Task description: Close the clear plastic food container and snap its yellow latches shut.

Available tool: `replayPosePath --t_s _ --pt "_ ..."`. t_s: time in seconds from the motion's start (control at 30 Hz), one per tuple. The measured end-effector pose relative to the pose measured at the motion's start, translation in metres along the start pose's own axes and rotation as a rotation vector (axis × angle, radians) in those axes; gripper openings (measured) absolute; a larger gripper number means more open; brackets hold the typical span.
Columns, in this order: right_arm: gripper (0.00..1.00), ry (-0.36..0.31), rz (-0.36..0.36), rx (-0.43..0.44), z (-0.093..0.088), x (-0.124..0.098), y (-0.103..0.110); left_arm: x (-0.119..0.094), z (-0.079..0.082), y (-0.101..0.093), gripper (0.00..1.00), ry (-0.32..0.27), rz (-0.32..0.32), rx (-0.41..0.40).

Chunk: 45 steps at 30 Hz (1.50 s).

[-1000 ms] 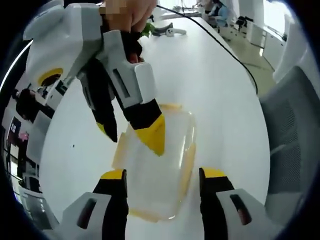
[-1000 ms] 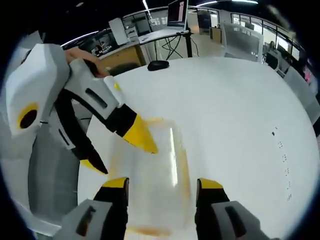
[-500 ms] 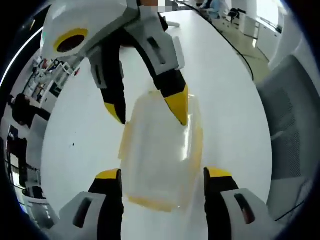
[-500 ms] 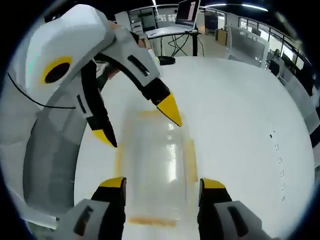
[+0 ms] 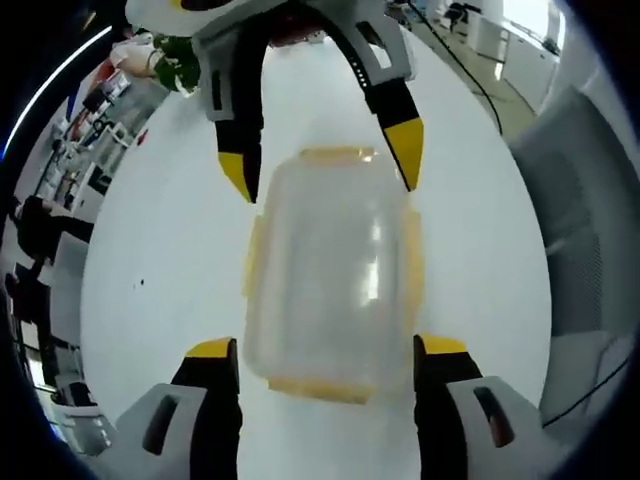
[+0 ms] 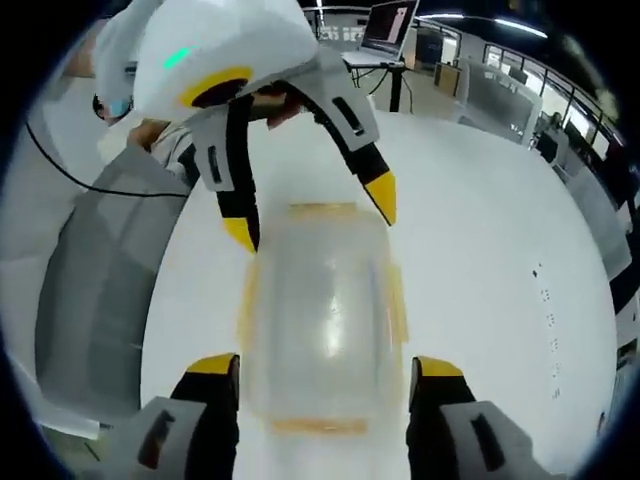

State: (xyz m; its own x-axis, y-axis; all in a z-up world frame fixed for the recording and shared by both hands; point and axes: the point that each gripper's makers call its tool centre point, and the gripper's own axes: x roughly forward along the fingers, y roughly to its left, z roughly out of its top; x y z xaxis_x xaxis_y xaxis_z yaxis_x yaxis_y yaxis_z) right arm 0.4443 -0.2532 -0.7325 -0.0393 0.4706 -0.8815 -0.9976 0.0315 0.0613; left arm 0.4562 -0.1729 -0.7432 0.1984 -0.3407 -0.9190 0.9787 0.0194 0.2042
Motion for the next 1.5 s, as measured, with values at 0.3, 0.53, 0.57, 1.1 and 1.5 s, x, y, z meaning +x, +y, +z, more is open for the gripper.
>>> replayPosePath --t_s 0.3,0.53,0.57,1.1,1.5 --pt "0.74 0.018 -0.075 -0.029 -0.012 0.006 0.0 0.009 0.0 0.0 0.76 0.017 -0.009 0.028" --pt "0.75 0.024 -0.109 -0.028 -0.016 0.012 -0.001 0.016 -0.002 -0.002 0.75 0.037 -0.02 0.061" --pt "0.73 0.035 -0.11 -0.029 -0.018 0.013 0.0 0.016 -0.002 -0.001 0.75 0.039 -0.018 0.064" --pt "0.73 0.036 -0.113 -0.045 -0.007 0.02 0.003 0.012 -0.015 -0.004 0.74 0.069 -0.01 0.056" --pt "0.73 0.022 -0.102 -0.068 0.022 0.035 0.007 0.0 -0.046 -0.008 0.74 0.081 -0.006 0.034"
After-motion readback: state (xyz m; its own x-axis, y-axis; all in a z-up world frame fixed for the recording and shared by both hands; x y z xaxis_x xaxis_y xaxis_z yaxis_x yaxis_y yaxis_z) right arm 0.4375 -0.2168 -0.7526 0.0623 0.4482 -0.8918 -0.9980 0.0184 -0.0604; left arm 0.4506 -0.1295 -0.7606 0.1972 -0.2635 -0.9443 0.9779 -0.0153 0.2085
